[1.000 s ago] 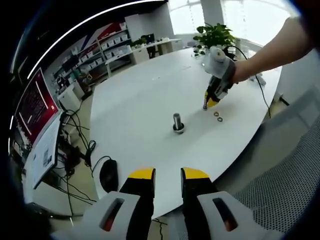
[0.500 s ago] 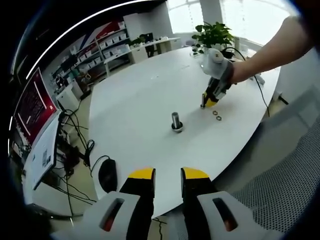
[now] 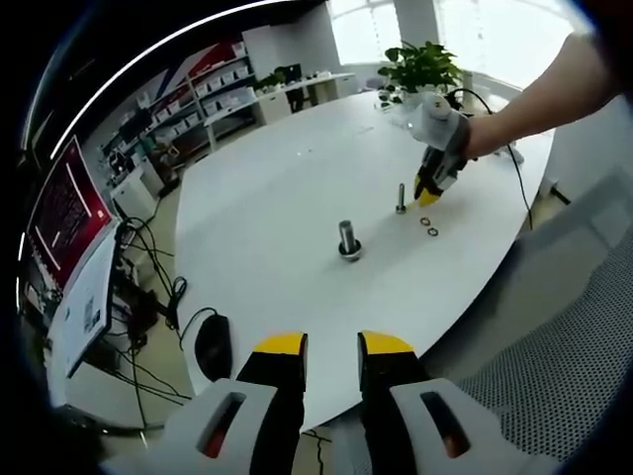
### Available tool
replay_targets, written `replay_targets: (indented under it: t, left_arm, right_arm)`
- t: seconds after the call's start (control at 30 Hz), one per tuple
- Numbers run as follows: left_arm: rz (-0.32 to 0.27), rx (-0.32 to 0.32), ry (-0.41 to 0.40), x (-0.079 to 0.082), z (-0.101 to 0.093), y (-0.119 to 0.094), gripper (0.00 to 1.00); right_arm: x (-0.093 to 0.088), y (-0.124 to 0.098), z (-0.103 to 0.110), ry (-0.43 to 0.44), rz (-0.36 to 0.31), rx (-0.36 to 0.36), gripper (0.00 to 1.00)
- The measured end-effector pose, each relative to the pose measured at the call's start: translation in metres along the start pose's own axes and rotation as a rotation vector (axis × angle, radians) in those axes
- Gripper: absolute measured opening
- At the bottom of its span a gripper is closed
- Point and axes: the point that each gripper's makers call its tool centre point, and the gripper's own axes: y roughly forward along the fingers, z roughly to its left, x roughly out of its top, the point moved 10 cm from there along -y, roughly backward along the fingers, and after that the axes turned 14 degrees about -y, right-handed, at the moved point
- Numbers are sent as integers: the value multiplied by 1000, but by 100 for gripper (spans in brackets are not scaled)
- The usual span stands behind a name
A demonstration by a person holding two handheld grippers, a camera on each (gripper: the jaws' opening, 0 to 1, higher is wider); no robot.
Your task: Place the washer onto the threaded stud by aligning its center hole with the stud, sliding it down to the base, and recovering from edge contact or off-axis alignment until the washer reaches the visible bottom stop.
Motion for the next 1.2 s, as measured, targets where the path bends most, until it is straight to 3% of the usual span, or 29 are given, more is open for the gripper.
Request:
replay_targets:
  t: [0.5,0.9,1.2]
  left_arm:
    - [20,-8,38,-1,-4,2,18]
    - [14,-7,40,-1,-5,1,18]
    - [9,-1,36,-1,-4,0,18]
  right_arm:
    - [-6,-3,24,4,-34,7,15]
    - [-7,-7,25,3,-21,9,16]
    - [4,3,33,-16,-7,37,18]
